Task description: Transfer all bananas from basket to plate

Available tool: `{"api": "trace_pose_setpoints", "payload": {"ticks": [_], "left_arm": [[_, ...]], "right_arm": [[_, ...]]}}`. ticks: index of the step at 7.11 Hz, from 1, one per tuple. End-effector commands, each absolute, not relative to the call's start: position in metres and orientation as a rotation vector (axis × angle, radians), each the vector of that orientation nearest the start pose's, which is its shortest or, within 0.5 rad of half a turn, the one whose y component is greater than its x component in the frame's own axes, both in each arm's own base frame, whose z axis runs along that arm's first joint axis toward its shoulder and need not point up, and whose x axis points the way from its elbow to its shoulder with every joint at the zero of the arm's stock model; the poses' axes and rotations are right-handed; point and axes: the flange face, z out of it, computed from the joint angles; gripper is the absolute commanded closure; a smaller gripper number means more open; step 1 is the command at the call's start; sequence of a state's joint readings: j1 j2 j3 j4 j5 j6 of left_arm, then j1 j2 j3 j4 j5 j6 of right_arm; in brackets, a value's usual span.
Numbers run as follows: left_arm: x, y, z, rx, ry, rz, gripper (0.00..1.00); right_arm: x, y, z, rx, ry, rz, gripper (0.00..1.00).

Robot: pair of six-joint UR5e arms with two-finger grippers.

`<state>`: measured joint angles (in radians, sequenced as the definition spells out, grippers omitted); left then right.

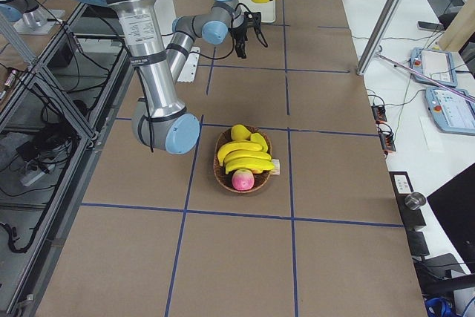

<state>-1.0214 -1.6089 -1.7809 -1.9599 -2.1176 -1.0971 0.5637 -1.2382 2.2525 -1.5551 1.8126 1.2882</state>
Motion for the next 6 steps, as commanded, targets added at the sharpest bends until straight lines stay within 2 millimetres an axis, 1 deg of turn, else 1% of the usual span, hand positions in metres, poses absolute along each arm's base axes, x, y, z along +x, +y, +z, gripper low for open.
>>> {"api": "trace_pose_setpoints", "payload": {"ticks": [1, 2, 4, 5, 6], "left_arm": [[0.158, -0.487, 0.591, -0.009, 0.703, -0.342, 0.98], [0.157, -0.486, 0.609, -0.035, 0.683, -0.353, 0.97], [0.160, -0.486, 0.618, -0.054, 0.673, -0.362, 0.95], [0.163, -0.482, 0.623, -0.064, 0.667, -0.358, 0.94], [0.163, -0.482, 0.629, -0.072, 0.660, -0.358, 0.84]], "right_arm": [[-0.343, -0.347, 0.197, 0.225, -1.021, 0.128, 0.00], [-0.343, -0.347, 0.197, 0.227, -1.022, 0.128, 0.00], [-0.344, -0.348, 0.198, 0.226, -1.018, 0.130, 0.00], [-0.344, -0.348, 0.199, 0.226, -1.016, 0.129, 0.00], [-0.344, -0.348, 0.199, 0.228, -1.015, 0.131, 0.00]]}}
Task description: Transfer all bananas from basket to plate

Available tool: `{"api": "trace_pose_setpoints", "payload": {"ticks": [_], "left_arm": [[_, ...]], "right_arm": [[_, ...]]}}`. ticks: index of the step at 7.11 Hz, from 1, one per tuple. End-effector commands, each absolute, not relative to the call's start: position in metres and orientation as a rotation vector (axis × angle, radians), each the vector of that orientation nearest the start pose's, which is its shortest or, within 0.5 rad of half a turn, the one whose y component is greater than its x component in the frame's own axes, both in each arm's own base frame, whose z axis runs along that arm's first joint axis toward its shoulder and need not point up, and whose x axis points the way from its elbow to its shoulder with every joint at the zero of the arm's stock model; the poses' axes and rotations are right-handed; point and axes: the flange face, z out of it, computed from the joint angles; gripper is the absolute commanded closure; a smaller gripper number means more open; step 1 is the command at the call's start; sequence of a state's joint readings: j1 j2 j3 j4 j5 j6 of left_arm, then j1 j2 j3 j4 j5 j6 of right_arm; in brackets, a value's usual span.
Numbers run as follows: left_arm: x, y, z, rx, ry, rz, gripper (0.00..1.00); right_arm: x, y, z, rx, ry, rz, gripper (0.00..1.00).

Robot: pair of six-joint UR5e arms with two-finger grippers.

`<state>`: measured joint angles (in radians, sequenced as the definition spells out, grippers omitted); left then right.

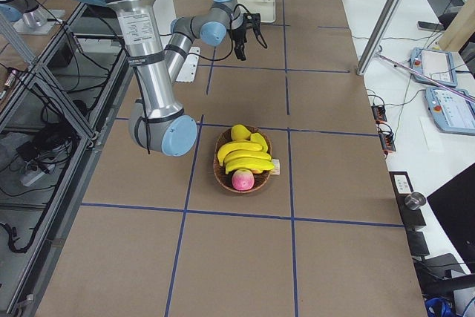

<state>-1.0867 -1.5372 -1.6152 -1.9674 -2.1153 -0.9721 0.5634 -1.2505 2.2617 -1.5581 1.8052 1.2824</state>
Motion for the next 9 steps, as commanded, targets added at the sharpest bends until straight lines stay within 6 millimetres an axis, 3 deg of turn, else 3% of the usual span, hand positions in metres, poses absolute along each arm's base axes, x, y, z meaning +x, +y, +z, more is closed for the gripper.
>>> {"api": "trace_pose_setpoints", "payload": {"ticks": [1, 2, 4, 5, 6, 7, 8, 9], "left_arm": [[0.164, -0.481, 0.632, -0.073, 0.658, -0.352, 0.56], [0.166, -0.481, 0.629, -0.070, 0.668, -0.347, 0.01], [0.167, -0.483, 0.613, -0.020, 0.718, -0.329, 0.00], [0.168, -0.484, 0.573, 0.035, 0.763, -0.307, 0.00], [0.169, -0.483, 0.519, 0.106, 0.822, -0.275, 0.00], [0.169, -0.480, 0.475, 0.152, 0.877, -0.277, 0.00], [0.195, -0.477, 0.426, 0.135, 0.955, -0.338, 0.00], [0.240, -0.473, 0.388, 0.092, 1.017, -0.346, 0.00]], "right_arm": [[-0.344, -0.348, 0.200, 0.227, -1.012, 0.131, 0.00], [-0.344, -0.348, 0.200, 0.227, -1.012, 0.131, 0.00], [-0.343, -0.347, 0.198, 0.223, -1.019, 0.129, 0.00], [-0.340, -0.348, 0.209, 0.215, -1.000, 0.135, 0.00], [-0.330, -0.348, 0.231, 0.203, -0.962, 0.148, 0.00], [-0.312, -0.336, 0.251, 0.211, -0.927, 0.108, 0.00], [-0.284, -0.330, 0.276, 0.240, -0.868, 0.046, 0.00], [-0.261, -0.334, 0.303, 0.256, -0.801, 0.003, 0.00]]}}
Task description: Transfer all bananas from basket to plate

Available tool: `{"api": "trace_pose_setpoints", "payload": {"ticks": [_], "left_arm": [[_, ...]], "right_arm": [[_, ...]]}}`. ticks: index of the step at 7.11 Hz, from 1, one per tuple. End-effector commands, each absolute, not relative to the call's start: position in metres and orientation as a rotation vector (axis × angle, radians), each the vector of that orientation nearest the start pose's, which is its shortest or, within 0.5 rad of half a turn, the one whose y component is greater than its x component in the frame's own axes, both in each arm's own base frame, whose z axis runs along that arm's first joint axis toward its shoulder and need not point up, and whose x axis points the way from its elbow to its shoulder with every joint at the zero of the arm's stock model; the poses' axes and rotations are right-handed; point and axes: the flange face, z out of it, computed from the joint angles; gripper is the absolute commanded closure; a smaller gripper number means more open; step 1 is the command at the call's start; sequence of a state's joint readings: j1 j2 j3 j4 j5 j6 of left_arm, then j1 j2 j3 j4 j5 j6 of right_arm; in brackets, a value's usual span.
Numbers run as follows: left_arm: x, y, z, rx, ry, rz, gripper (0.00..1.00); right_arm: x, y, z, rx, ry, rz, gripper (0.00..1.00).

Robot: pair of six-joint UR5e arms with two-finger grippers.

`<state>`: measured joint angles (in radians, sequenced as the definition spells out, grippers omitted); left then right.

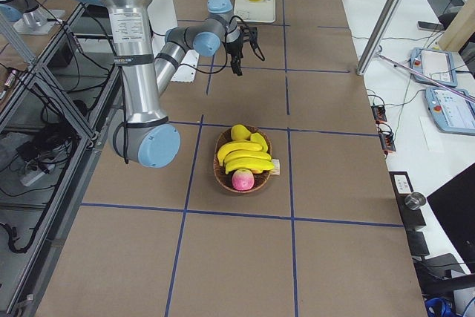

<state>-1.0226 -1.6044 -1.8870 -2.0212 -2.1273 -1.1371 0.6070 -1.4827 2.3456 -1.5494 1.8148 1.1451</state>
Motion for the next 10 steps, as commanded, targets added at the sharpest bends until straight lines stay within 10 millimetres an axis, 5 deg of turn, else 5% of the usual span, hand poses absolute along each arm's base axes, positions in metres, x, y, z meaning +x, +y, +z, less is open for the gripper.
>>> {"api": "trace_pose_setpoints", "payload": {"ticks": [1, 4, 6, 7, 8, 10], "left_arm": [[0.296, -0.455, 0.360, 0.031, 1.058, -0.321, 0.00], [0.313, -0.452, 0.326, 0.037, 1.108, -0.329, 0.00], [0.339, -0.438, 0.309, 0.030, 1.143, -0.266, 0.00], [0.357, -0.432, 0.297, 0.027, 1.163, -0.232, 0.00], [0.367, -0.428, 0.290, -0.002, 1.173, -0.249, 0.00], [0.367, -0.428, 0.293, -0.011, 1.169, -0.262, 0.00]], "right_arm": [[-0.248, -0.336, 0.334, 0.240, -0.727, -0.029, 0.00], [-0.253, -0.354, 0.422, 0.178, -0.536, -0.001, 0.00], [-0.228, -0.364, 0.465, 0.200, -0.414, -0.039, 0.00], [-0.206, -0.368, 0.478, 0.207, -0.377, -0.089, 0.00], [-0.205, -0.368, 0.492, 0.190, -0.354, -0.100, 0.00], [-0.212, -0.370, 0.484, 0.194, -0.378, -0.097, 0.00]]}}
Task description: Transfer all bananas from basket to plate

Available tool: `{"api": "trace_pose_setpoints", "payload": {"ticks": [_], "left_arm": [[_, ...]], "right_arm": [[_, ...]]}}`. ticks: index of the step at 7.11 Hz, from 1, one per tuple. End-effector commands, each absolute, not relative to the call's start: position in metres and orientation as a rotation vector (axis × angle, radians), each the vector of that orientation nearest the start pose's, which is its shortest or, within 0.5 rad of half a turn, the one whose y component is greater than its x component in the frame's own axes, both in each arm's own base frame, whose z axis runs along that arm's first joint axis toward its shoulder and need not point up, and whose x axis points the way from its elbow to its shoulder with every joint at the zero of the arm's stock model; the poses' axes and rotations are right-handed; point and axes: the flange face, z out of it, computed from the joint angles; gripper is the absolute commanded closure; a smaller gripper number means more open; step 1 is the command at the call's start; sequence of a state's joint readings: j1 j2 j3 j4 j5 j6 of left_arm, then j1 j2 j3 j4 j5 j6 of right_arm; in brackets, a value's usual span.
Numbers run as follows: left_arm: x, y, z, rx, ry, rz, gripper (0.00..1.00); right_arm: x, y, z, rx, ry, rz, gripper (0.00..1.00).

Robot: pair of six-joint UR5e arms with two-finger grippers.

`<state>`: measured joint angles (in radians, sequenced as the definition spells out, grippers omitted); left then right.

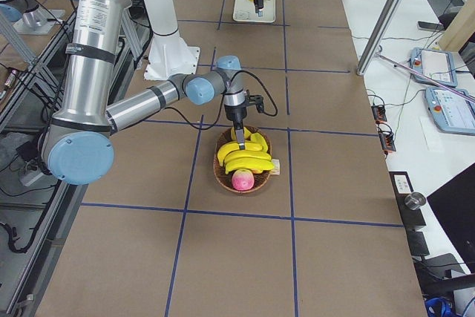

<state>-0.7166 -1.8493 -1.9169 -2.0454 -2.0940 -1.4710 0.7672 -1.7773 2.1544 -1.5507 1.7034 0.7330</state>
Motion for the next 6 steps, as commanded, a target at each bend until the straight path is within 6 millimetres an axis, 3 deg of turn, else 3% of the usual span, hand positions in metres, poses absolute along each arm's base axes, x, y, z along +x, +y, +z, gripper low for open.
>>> {"api": "trace_pose_setpoints", "payload": {"ticks": [1, 2, 4, 6], "left_arm": [[0.367, -0.428, 0.294, -0.010, 1.168, -0.260, 0.00], [0.367, -0.428, 0.295, -0.012, 1.167, -0.262, 0.00], [0.368, -0.428, 0.295, -0.013, 1.167, -0.261, 0.00], [0.368, -0.428, 0.294, -0.012, 1.168, -0.260, 0.00]], "right_arm": [[-0.217, -0.372, 0.474, 0.202, -0.401, -0.101, 0.00], [-0.222, -0.377, 0.469, 0.206, -0.410, -0.101, 0.00], [-0.232, -0.374, 0.491, 0.165, -0.382, -0.119, 0.00], [-0.240, -0.367, 0.495, 0.153, -0.378, -0.145, 0.00]]}}
